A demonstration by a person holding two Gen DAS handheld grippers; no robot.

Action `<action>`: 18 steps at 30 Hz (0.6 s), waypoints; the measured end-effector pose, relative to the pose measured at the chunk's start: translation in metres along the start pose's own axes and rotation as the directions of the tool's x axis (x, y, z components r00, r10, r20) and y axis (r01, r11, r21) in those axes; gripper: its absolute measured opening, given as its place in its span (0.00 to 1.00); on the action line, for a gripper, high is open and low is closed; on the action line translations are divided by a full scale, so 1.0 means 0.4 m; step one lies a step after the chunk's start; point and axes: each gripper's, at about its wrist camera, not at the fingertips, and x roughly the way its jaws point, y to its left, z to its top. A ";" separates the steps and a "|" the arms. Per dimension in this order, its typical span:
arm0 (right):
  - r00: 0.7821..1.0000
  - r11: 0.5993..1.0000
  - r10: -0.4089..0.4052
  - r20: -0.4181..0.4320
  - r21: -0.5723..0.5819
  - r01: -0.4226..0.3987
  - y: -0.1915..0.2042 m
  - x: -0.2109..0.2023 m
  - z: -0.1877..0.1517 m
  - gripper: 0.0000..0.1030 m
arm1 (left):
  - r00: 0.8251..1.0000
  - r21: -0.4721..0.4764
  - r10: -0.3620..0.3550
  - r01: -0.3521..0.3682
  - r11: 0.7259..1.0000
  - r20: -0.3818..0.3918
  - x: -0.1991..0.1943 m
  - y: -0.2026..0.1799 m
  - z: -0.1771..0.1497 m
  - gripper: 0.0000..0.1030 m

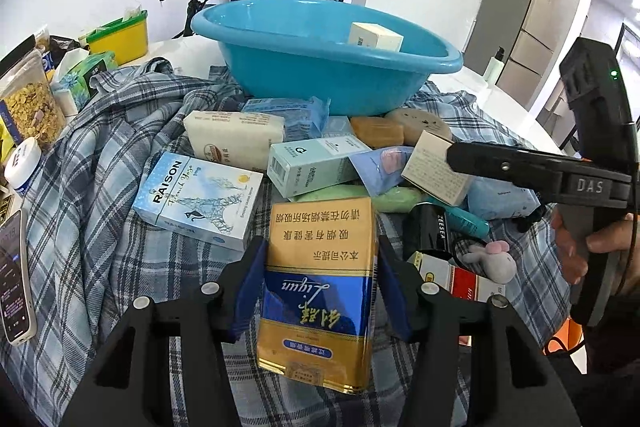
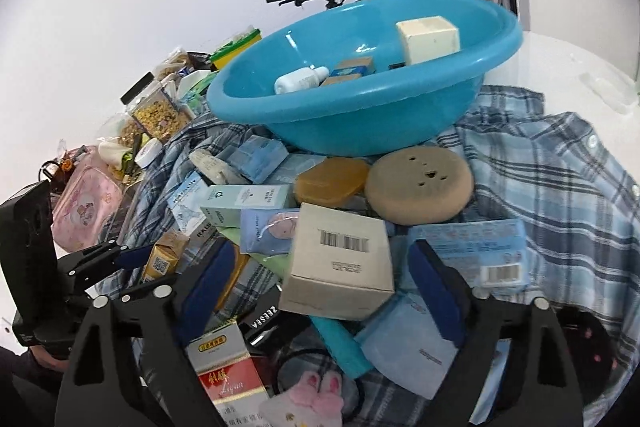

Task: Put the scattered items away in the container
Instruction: 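Close the right gripper on the white barcode box and lift it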

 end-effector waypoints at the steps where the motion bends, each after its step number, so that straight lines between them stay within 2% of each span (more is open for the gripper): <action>1: 1.000 1.000 -0.003 -0.004 0.001 0.003 -0.002 0.006 -0.001 0.84 | 1.000 0.001 -0.001 0.001 1.000 -0.001 0.000 0.000 0.000 0.54; 4: 1.000 1.000 -0.016 -0.014 0.013 0.016 -0.011 0.020 -0.005 0.84 | 1.000 0.003 -0.002 0.002 1.000 -0.003 -0.001 -0.001 0.000 0.54; 10: 1.000 0.999 0.009 -0.002 0.036 -0.009 -0.022 0.029 -0.003 0.84 | 1.000 0.001 -0.007 0.007 1.000 -0.007 0.007 -0.004 0.000 0.54; 13: 1.000 0.999 0.023 -0.011 0.034 -0.022 -0.017 0.040 -0.004 0.74 | 1.000 0.005 -0.009 0.009 1.000 -0.008 0.010 -0.009 -0.003 0.54; 14: 0.999 0.999 0.031 -0.024 0.036 -0.030 -0.016 0.048 -0.006 0.66 | 1.000 0.006 -0.010 0.010 1.000 -0.009 0.011 -0.010 -0.003 0.54; 15: 0.999 0.999 0.027 -0.032 0.036 -0.026 -0.014 0.054 -0.010 0.50 | 1.000 0.007 -0.011 0.011 1.000 -0.010 0.012 -0.012 -0.004 0.54; 18: 1.000 1.000 0.001 -0.021 0.007 0.000 0.000 0.055 -0.020 0.51 | 1.000 0.009 -0.011 0.011 1.000 -0.011 0.016 -0.015 -0.003 0.54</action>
